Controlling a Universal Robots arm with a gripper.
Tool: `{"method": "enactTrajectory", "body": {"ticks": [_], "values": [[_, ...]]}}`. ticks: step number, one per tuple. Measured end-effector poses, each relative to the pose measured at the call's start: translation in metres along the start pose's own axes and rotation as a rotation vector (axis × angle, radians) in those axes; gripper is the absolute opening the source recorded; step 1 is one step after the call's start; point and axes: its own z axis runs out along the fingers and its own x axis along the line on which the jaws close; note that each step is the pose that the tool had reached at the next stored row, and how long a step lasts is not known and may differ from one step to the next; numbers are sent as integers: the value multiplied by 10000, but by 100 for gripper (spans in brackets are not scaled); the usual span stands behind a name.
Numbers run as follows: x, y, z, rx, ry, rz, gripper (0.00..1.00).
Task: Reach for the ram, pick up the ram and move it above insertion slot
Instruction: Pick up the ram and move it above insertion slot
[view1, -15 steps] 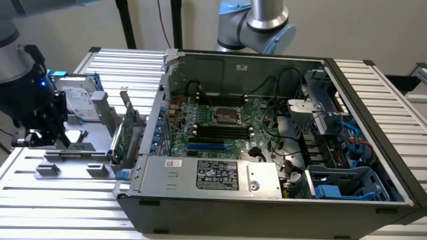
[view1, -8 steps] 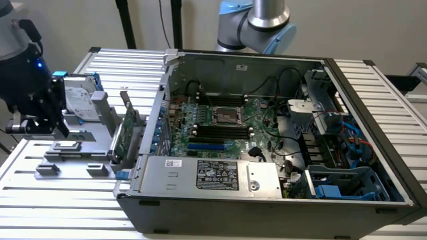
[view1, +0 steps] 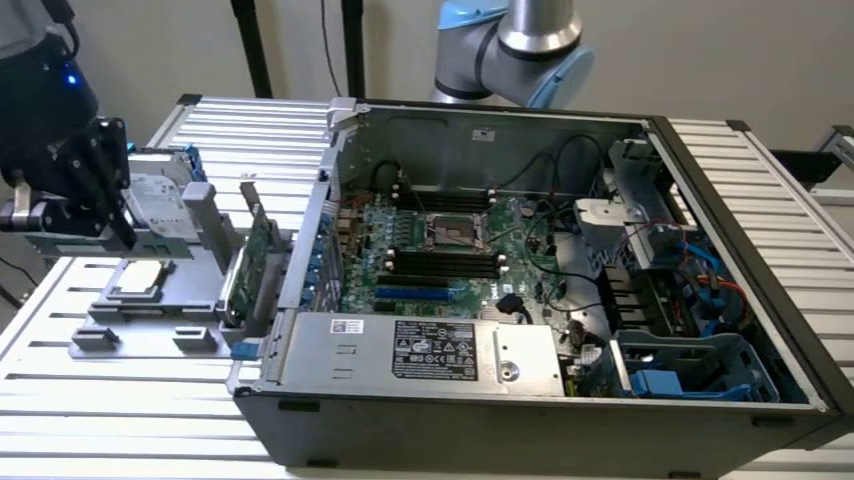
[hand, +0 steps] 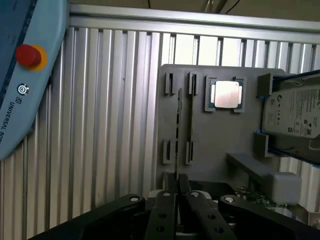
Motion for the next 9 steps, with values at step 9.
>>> {"method": "enactTrajectory", "body": {"ticks": [9], "values": [[-1, -240, -301, -13, -84, -31, 13]]}}
